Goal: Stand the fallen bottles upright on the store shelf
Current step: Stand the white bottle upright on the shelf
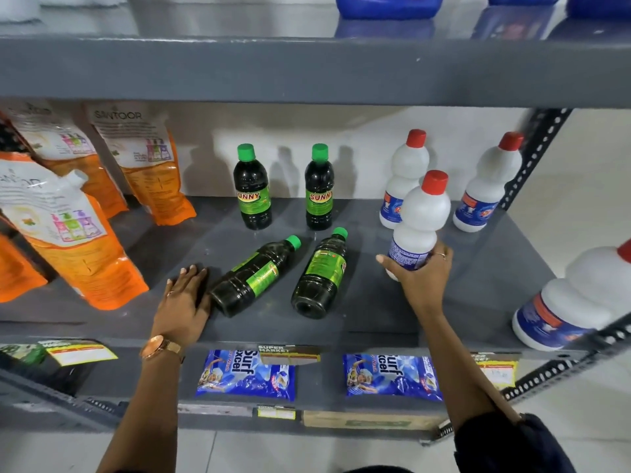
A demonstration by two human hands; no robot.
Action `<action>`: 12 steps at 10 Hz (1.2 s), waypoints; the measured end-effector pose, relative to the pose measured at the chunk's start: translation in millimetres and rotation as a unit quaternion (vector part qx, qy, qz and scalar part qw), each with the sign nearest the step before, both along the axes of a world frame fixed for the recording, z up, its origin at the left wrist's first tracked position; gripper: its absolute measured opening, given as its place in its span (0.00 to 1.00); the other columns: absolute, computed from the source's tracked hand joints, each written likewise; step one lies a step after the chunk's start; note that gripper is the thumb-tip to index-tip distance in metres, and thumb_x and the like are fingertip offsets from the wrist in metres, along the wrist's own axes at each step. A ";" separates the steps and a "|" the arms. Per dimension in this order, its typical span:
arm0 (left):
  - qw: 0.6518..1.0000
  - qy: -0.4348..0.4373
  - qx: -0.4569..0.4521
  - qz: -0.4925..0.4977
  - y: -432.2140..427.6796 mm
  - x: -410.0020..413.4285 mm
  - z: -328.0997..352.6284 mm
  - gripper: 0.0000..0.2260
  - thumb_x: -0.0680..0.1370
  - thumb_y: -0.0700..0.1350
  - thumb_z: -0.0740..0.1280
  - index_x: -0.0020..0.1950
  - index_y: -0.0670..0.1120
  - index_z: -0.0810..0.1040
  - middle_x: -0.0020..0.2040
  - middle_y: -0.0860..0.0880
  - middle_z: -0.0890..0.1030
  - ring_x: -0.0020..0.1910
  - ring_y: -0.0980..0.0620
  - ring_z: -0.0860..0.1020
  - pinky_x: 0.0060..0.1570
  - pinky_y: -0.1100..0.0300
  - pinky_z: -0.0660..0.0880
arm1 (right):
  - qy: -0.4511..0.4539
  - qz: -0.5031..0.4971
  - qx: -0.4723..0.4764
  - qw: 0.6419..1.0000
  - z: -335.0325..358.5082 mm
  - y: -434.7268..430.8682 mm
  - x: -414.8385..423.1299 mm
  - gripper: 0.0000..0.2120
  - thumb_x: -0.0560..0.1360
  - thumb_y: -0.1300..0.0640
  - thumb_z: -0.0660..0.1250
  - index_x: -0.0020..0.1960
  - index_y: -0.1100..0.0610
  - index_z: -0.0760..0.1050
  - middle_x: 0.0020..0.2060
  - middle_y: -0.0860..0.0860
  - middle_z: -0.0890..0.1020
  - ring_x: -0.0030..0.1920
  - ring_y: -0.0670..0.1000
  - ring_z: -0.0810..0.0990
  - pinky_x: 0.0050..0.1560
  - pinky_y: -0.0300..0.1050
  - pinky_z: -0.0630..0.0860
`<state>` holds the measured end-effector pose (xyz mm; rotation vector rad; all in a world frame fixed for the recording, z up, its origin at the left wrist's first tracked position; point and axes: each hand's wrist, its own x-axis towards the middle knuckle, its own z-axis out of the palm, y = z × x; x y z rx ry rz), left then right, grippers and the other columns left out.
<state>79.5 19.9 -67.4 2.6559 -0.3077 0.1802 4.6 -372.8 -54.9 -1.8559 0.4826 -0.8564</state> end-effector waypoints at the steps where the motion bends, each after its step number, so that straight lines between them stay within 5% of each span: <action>1: 1.000 0.001 0.002 -0.002 -0.2 -0.5 1.2 0.22 0.78 0.43 0.60 0.72 0.43 0.63 0.75 0.41 0.62 0.76 0.44 0.56 0.76 0.48 0.48 | 0.020 0.037 0.031 0.999 -11.9 -5.6 -5.1 0.36 0.62 0.56 0.80 0.65 0.51 0.67 0.56 0.44 0.76 0.55 0.45 0.77 0.52 0.35 0.76; 2: 1.000 0.002 0.001 0.002 0.6 -0.6 2.0 0.22 0.78 0.43 0.60 0.72 0.43 0.63 0.75 0.41 0.62 0.76 0.44 0.56 0.76 0.49 0.48 | 0.032 0.010 0.030 0.999 -12.9 -6.8 -8.2 0.38 0.61 0.51 0.81 0.65 0.52 0.68 0.55 0.44 0.76 0.54 0.47 0.77 0.45 0.27 0.74; 3: 1.000 0.007 0.001 -0.002 -0.1 -1.2 2.2 0.22 0.78 0.43 0.60 0.72 0.44 0.62 0.75 0.42 0.62 0.76 0.44 0.56 0.76 0.49 0.48 | 0.037 -0.035 0.007 0.999 -6.7 -0.3 -5.5 0.40 0.57 0.45 0.81 0.62 0.55 0.67 0.55 0.50 0.73 0.57 0.49 0.72 0.54 0.42 0.73; 4: 1.000 0.010 0.002 -0.003 -0.3 -1.6 2.4 0.22 0.78 0.43 0.60 0.72 0.44 0.63 0.75 0.42 0.62 0.76 0.44 0.56 0.76 0.48 0.49 | 0.035 -0.002 0.017 0.999 -8.6 -1.2 -8.3 0.38 0.61 0.50 0.81 0.65 0.54 0.66 0.58 0.50 0.73 0.56 0.46 0.73 0.56 0.42 0.73; 5: 1.000 0.009 0.006 -0.001 -0.4 -1.1 3.2 0.22 0.78 0.43 0.60 0.72 0.44 0.63 0.75 0.42 0.62 0.75 0.44 0.57 0.76 0.47 0.49 | 0.040 0.038 0.048 0.997 -15.9 -10.5 -16.4 0.34 0.64 0.58 0.79 0.65 0.49 0.67 0.55 0.43 0.76 0.49 0.39 0.78 0.46 0.27 0.75; 6: 1.000 0.009 0.010 -0.001 -1.3 -0.6 3.4 0.22 0.78 0.43 0.60 0.72 0.44 0.63 0.75 0.42 0.63 0.75 0.44 0.58 0.76 0.47 0.50 | 0.047 -0.002 0.049 0.998 -10.8 -8.2 -15.6 0.36 0.60 0.49 0.81 0.62 0.51 0.68 0.56 0.47 0.76 0.54 0.48 0.77 0.46 0.28 0.74; 7: 1.000 0.010 0.014 0.001 -1.2 -1.4 2.9 0.22 0.78 0.43 0.60 0.72 0.44 0.63 0.75 0.42 0.63 0.75 0.43 0.58 0.76 0.46 0.50 | 0.064 -0.034 0.004 0.997 -5.5 -2.3 -12.1 0.45 0.54 0.38 0.78 0.63 0.57 0.66 0.58 0.54 0.73 0.60 0.53 0.71 0.56 0.45 0.72; 9: 1.000 0.010 0.020 0.002 -1.7 -0.9 2.9 0.22 0.78 0.42 0.60 0.72 0.44 0.63 0.75 0.41 0.63 0.75 0.43 0.58 0.76 0.46 0.50 | 0.048 0.057 0.066 0.995 -19.0 -14.7 -21.5 0.34 0.64 0.56 0.79 0.66 0.50 0.67 0.55 0.41 0.76 0.54 0.47 0.77 0.39 0.22 0.71; 10: 1.000 0.010 0.021 0.003 -1.8 -1.0 2.6 0.22 0.78 0.42 0.60 0.72 0.44 0.63 0.74 0.41 0.63 0.75 0.42 0.58 0.76 0.46 0.50 | 0.049 0.023 0.062 0.997 -12.7 -10.2 -17.6 0.37 0.59 0.47 0.79 0.64 0.52 0.68 0.56 0.47 0.76 0.54 0.48 0.77 0.41 0.25 0.73; 11: 1.000 0.010 0.023 0.003 -3.1 -1.5 2.7 0.22 0.78 0.42 0.60 0.72 0.44 0.63 0.74 0.41 0.63 0.75 0.42 0.58 0.76 0.46 0.50 | 0.062 -0.008 0.028 0.998 -8.1 -5.1 -13.4 0.43 0.56 0.40 0.78 0.64 0.55 0.66 0.58 0.51 0.72 0.58 0.50 0.73 0.52 0.40 0.73; 12: 1.000 0.010 0.023 0.005 -3.5 -0.8 3.5 0.22 0.77 0.42 0.61 0.72 0.44 0.63 0.74 0.41 0.63 0.75 0.43 0.58 0.76 0.46 0.50 | 0.038 0.038 0.044 0.998 -11.8 -10.5 -18.6 0.41 0.59 0.43 0.79 0.65 0.51 0.66 0.58 0.46 0.74 0.56 0.48 0.75 0.52 0.36 0.75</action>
